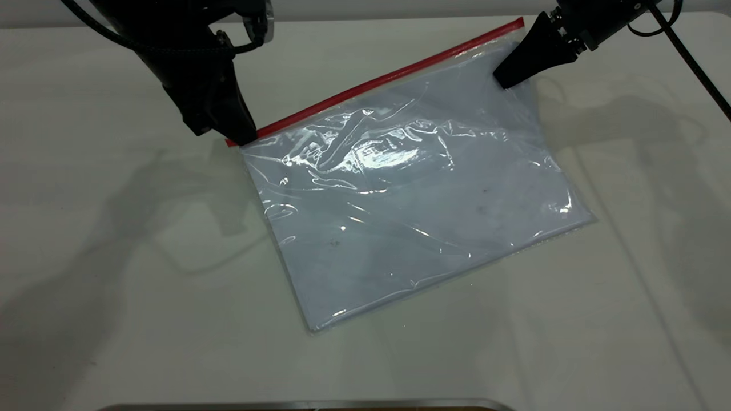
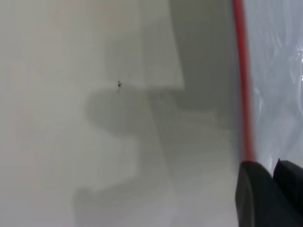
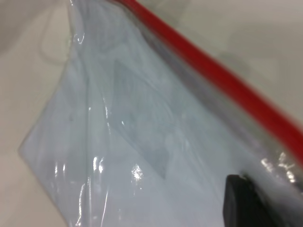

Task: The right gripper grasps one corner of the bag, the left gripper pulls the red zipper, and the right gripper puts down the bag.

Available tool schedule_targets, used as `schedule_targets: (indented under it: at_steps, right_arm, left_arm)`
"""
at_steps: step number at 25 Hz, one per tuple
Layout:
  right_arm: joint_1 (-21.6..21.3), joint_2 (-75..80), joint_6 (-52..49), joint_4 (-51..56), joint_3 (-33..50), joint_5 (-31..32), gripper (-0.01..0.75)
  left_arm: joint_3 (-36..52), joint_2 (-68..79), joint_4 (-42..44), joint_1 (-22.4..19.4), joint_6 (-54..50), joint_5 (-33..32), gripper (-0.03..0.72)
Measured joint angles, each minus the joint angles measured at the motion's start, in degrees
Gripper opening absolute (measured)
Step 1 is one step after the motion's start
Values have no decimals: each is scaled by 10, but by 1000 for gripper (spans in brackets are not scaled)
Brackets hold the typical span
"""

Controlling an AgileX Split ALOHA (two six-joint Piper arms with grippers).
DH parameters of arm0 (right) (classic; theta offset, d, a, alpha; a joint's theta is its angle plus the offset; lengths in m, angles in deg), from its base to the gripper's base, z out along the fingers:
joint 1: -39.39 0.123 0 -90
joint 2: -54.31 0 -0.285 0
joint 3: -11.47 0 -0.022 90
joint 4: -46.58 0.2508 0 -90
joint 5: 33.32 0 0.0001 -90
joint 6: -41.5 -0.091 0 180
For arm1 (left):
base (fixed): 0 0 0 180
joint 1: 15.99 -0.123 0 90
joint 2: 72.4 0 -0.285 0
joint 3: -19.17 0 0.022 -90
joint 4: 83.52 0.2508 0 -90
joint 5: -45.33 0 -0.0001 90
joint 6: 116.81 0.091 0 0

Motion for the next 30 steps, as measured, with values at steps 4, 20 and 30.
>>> schedule_targets:
  at_steps: [4,20,30]
  right_arm:
    - [-3,0,-11,-7,-10,-8,492]
    - [-3,-90,-418,-278,-391,59,578]
    - [61,-272,-537,-387,-342,60,578]
  left_arm:
    - [0,0,-22,-1,-3,-3,270]
    - [1,-297,38,-1,-390,-53,613]
    - [1,-520,258,-1,-703,-191,590]
